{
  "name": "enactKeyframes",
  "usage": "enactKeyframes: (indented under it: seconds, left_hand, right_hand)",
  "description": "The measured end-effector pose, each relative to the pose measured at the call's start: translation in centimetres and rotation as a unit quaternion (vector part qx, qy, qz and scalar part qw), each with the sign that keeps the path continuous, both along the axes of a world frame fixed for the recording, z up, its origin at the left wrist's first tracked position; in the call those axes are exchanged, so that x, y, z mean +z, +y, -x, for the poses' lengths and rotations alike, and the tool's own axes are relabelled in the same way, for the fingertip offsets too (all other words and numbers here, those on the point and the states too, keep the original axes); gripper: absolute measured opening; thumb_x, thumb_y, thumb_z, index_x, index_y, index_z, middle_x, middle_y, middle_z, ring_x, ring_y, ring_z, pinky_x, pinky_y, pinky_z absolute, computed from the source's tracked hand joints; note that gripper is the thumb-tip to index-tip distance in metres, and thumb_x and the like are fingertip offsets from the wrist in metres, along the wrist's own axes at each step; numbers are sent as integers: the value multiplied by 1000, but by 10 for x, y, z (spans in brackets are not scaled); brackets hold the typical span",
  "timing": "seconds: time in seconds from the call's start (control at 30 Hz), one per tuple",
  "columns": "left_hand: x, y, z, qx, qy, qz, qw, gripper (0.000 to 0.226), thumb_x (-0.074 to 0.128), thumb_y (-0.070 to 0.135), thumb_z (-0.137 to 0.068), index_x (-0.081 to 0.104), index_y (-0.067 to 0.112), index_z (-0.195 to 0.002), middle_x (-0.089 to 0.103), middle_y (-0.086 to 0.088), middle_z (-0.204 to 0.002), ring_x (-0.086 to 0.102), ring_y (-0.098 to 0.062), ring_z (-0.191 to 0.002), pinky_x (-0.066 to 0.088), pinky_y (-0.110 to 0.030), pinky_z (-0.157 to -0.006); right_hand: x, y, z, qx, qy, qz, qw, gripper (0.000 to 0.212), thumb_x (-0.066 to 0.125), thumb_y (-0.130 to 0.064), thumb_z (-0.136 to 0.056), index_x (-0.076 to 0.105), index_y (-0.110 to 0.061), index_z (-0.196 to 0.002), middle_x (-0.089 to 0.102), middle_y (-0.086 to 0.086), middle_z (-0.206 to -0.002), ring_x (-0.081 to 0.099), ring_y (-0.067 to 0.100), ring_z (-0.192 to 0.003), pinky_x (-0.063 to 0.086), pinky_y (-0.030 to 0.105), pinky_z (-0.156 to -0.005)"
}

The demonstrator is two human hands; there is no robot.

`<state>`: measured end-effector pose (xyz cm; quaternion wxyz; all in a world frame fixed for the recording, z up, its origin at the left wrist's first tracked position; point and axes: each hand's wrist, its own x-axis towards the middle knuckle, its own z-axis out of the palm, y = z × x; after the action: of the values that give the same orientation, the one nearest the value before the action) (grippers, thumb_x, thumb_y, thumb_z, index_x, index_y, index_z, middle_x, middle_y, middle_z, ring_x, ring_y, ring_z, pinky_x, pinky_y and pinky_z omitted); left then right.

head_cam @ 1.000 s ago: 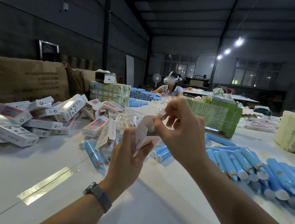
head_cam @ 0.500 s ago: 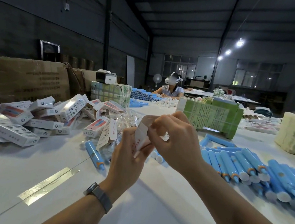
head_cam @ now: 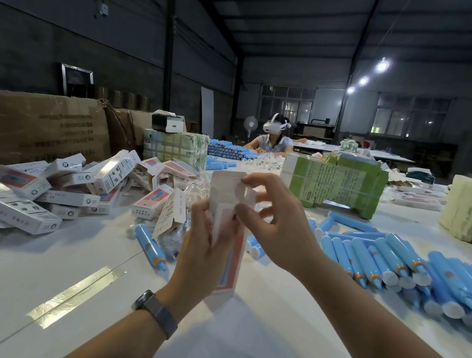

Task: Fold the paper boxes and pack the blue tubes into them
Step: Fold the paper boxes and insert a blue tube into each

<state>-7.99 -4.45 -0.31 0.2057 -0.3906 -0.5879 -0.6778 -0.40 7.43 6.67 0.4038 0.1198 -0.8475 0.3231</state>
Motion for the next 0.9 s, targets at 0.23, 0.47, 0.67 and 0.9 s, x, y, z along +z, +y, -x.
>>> enactKeyframes:
  seconds: [0.23, 0.47, 0.67, 0.9]
  left_hand:
    - [7, -4, -6, 34, 16, 55, 998, 30, 34, 42, -100, 33, 45, -130, 61, 21, -107, 66, 8, -93, 52, -10, -65]
    - [12, -5, -9, 2, 24, 53, 998, 28, 33, 33, -102, 41, 41, -128, 63, 26, -107, 69, 6, -86, 52, -10, -61]
    - [13, -8, -10, -14, 25, 49, 998, 24, 34, 27, -107, 41, 38, -126, 67, 30, -95, 71, -3, -84, 54, -14, -63]
    - [15, -9, -9, -5, 30, 62, 998, 24, 39, 43, -101, 40, 43, -125, 66, 32, -99, 72, -4, -85, 57, -19, -64]
  right_hand:
    - [-13, 12, 6, 71, -37, 113, 990, 45, 74, -18, -85, 47, -37, -116, 71, -1, -97, 64, 29, -76, 57, 49, -71]
    - [-13, 11, 7, 68, -10, 126, 990, 44, 78, -34, -74, 46, -38, -104, 73, -2, -89, 66, 23, -71, 59, 41, -66]
    - [-12, 12, 5, 58, -3, 108, 992, 43, 81, -19, -78, 52, -31, -106, 72, 3, -95, 66, 27, -76, 57, 46, -69]
    - [-12, 11, 5, 65, 9, 84, 994, 41, 80, -18, -80, 56, -35, -109, 71, -10, -96, 67, 13, -82, 55, 25, -67]
